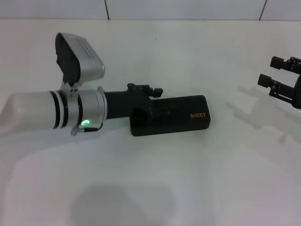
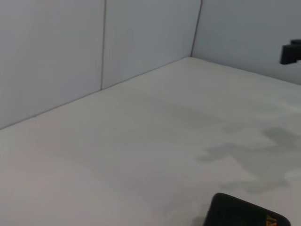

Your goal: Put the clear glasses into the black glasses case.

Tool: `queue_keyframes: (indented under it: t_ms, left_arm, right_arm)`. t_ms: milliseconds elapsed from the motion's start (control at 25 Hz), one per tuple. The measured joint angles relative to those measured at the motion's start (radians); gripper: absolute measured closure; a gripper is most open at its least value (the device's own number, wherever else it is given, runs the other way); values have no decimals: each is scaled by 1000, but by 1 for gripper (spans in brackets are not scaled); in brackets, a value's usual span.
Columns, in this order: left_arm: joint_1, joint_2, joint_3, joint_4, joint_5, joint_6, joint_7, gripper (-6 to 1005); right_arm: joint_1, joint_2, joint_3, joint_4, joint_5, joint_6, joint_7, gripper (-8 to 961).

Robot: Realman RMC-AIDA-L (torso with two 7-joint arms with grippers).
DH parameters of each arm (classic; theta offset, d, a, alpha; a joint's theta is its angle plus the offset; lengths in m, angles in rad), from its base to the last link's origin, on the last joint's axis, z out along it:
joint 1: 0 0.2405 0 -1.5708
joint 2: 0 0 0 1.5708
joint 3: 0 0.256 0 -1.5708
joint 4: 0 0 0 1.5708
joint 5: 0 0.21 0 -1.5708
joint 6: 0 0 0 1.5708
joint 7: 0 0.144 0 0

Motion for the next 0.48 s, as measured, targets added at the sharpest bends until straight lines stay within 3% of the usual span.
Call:
queue_keyframes:
  t_ms: [240, 480]
  left_arm:
    - [40, 5, 22, 12, -98, 52, 67, 382]
    - [83, 27, 5, 39, -175, 345, 167, 382]
  right_arm:
    - [15, 1, -19, 0, -2, -11, 0, 359]
    - [58, -2, -104, 5, -4, -70, 4, 359]
